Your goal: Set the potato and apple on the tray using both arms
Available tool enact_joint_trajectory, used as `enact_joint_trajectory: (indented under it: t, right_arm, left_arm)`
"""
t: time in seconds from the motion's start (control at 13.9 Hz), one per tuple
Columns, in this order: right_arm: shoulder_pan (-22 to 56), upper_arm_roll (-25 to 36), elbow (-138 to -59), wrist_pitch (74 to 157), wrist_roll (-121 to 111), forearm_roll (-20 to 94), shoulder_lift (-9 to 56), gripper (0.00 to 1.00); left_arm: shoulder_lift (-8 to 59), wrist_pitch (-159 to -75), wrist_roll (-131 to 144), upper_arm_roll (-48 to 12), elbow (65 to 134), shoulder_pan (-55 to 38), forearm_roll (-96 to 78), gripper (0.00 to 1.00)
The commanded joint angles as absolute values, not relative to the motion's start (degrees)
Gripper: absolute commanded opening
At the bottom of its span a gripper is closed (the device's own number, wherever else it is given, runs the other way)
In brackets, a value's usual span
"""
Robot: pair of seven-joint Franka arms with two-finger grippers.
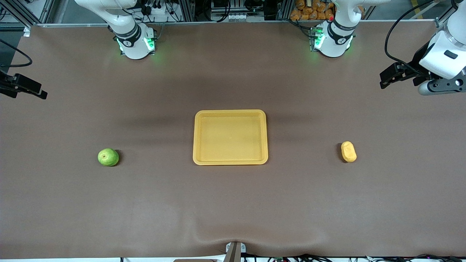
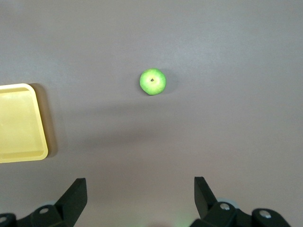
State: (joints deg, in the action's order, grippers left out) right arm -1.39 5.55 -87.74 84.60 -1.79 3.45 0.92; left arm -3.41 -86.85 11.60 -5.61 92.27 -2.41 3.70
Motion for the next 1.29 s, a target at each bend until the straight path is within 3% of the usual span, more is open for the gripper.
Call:
enact_joint_trajectory:
  t: [0.0,0.72,1.22]
  right_arm:
    - [-2.0,5.2,-86.3,84.0,-1.1,2.5,1.7,1.00]
    - [-5.0,5.3,-86.3,84.0,-1.7,3.3,5.5,1.00]
    - [-4.0,5.1,-86.7,88.4,-1.7,3.6,10.8,1.00]
  left_arm:
    - [-2.7,-85.5,11.8,-5.7,90.9,-2.1,3.0,1.00]
    - [0.6,-85.9,12.8,-5.5,92.1,-2.2,3.2,1.00]
    - [4.7,-93.0,12.8,-5.5,95.3,-2.1,4.0,1.00]
